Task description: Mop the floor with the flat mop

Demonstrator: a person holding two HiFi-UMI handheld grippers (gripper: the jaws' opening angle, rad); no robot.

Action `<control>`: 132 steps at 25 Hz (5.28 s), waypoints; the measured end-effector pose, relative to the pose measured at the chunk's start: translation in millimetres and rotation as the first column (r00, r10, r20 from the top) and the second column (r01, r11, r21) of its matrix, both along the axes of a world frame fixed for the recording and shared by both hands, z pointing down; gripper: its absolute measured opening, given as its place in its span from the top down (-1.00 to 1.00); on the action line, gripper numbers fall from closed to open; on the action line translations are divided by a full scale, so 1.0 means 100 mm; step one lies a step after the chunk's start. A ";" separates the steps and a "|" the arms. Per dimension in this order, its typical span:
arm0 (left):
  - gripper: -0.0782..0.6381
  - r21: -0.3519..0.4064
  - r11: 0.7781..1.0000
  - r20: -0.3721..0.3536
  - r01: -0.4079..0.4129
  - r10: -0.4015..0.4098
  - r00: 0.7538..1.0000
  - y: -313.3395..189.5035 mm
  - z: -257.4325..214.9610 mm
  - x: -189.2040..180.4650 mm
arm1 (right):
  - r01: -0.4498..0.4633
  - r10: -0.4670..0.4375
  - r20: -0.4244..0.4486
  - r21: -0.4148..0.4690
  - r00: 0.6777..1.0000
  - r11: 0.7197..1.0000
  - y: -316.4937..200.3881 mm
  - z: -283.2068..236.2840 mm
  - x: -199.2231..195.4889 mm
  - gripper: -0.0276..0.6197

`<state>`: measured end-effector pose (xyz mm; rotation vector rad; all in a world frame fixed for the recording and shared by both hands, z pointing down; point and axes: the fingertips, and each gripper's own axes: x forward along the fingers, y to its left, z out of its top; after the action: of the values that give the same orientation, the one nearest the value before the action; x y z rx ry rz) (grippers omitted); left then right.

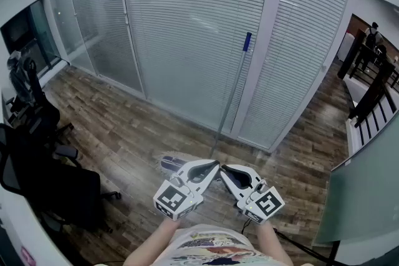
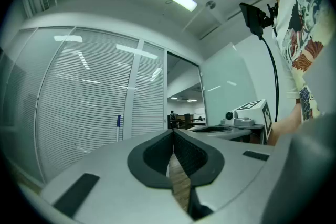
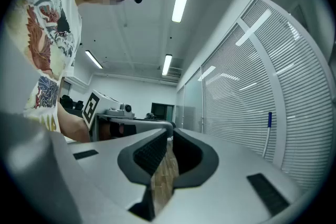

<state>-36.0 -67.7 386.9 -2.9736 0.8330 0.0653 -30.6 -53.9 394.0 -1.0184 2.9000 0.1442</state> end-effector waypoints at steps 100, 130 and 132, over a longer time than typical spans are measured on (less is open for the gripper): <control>0.39 -0.078 0.997 0.271 0.018 0.004 0.963 -5.62 1.41 1.82 | -0.273 0.273 -0.024 -0.184 0.962 0.944 -5.94 1.09 1.88 0.79; 0.18 -0.143 0.989 0.262 -0.040 0.077 0.962 -7.94 2.33 2.58 | -0.447 0.443 -0.065 -0.209 0.894 0.870 -8.31 1.56 2.52 0.41; 0.40 -0.137 0.990 0.259 -0.043 0.078 0.963 -7.89 2.30 2.58 | -0.440 0.437 -0.060 -0.204 0.897 0.875 -8.27 1.51 2.52 0.41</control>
<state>221.7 -856.3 616.9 -3.0319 0.7382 -0.3898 221.4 -881.1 545.4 -1.7083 2.6806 -0.1456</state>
